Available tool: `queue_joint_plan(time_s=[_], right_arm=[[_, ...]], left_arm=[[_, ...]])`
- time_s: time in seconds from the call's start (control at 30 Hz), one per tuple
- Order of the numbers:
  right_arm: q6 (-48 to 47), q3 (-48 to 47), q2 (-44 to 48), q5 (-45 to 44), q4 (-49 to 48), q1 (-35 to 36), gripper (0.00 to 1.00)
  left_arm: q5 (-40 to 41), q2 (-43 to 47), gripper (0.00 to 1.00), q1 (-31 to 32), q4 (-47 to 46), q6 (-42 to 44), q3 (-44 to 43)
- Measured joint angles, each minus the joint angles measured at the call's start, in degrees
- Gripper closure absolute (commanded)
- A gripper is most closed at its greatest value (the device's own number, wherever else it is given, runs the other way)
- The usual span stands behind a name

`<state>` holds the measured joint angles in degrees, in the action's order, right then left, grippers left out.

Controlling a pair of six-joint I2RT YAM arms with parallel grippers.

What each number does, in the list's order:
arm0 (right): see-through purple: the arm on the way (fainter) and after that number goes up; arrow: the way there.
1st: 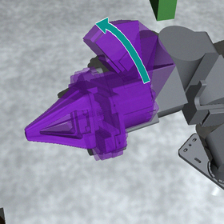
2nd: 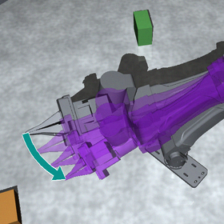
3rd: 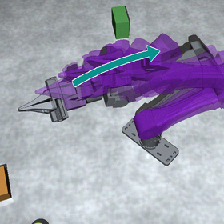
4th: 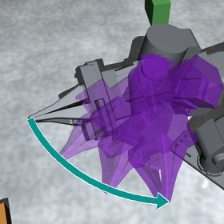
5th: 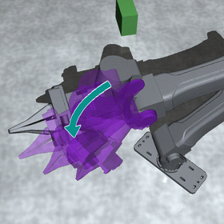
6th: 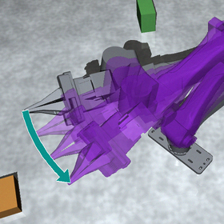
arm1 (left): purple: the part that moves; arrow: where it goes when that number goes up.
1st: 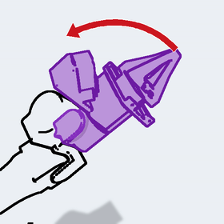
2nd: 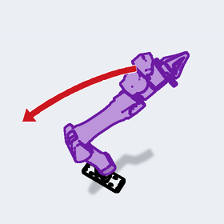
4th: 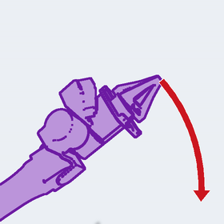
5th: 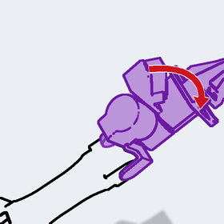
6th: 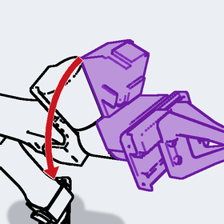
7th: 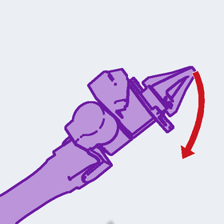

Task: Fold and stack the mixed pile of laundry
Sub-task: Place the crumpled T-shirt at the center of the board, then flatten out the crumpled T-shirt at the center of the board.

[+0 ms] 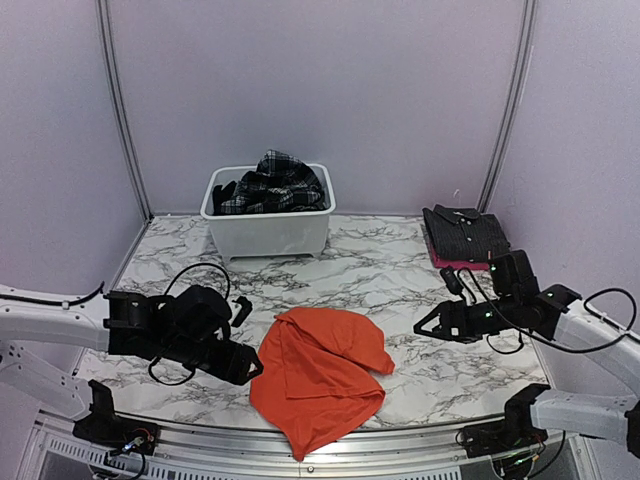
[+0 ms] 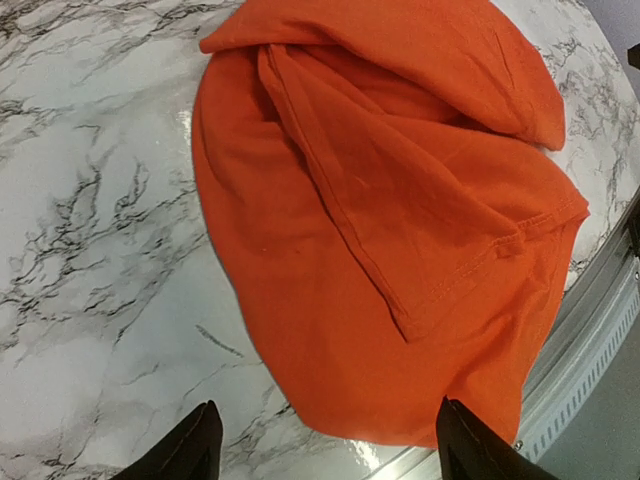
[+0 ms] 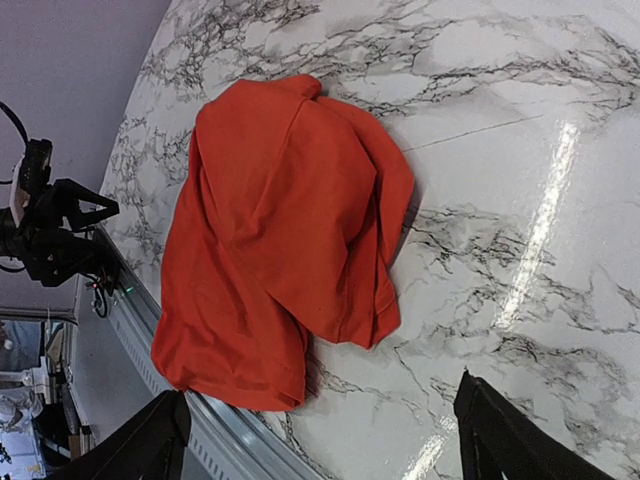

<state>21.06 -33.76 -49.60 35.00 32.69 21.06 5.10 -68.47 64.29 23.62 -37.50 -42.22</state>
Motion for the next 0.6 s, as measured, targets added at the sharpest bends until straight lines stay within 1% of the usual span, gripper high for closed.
queue_joint_plan(time_s=[0.2, 0.33, 0.47, 0.6], right_arm=[[0.5, -0.2, -10.6, -3.4, -5.0, 6.6, 0.13], [0.9, -1.4, -16.7, -4.7, -8.0, 9.2, 0.13], [1.3, -3.9, -21.5, -5.7, -10.7, 10.9, 0.11], [1.2, -8.1, -27.0, -7.0, -12.5, 12.4, 0.09]], left_arm=[[-1.0, -11.9, 0.32, 1.3, -8.6, -3.5, -1.6], [-1.7, -17.7, 0.37, 1.3, -12.3, -5.1, -4.9], [-2.2, -23.9, 0.37, 1.0, -15.5, -6.3, -8.9], [-2.3, -27.7, 0.37, 0.3, -16.5, -7.1, -10.5]])
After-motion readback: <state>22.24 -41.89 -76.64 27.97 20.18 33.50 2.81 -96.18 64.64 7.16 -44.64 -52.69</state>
